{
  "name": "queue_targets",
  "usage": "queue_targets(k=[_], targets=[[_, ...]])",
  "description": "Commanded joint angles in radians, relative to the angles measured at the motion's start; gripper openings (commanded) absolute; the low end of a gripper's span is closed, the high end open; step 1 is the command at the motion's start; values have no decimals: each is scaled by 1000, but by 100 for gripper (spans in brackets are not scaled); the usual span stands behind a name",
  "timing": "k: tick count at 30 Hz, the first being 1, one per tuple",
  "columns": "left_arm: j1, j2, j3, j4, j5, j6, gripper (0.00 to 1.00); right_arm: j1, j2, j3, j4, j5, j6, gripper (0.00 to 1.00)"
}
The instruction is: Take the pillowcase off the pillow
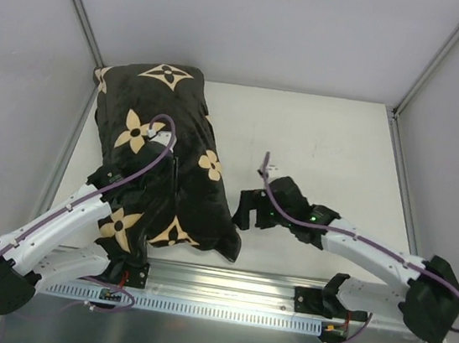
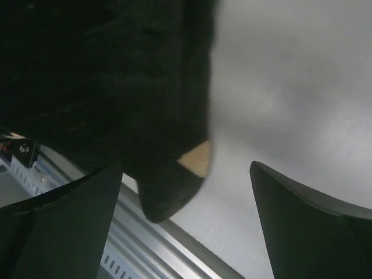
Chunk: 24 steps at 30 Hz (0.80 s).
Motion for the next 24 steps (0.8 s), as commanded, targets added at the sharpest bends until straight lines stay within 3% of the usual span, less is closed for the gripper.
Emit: queue_targets(k=[1,2,3,5,7,8,9,10,11,16,24], targets=[[-5,-29,19,-12,27,-35,26,111,165,104,140,-129,48,96],[-5,-45,34,-12,18,-36,7,146,205,122,145,-135,50,96],[-5,-58,42,-12,-5,-38,0,158,241,141,144,-135,48,96],[-3,-109,62,-14,-14,-38,0,177,324,179,141,-133,63,95],[-2,-150,74,-14,-14,-36,0,175,357,189,165,-138,71,78],[-2,-163,87,-14,-14,-36,0,175,360,193,170,-136,70,57],[-2,-170,93,-17,-14,-36,0,177,360,199,170,-129,65,46],[1,-187,99,-18,-23,-38,0,175,351,208,147,-97,59,13],[1,-193,110,-27,-30,-38,0,172,342,234,127,-69,47,1],[3,-186,130,-41,-46,-54,0,110,205,245,24,89,30,1],[3,-97,254,-38,-39,-38,0,-105,-230,196,-121,249,-9,1]])
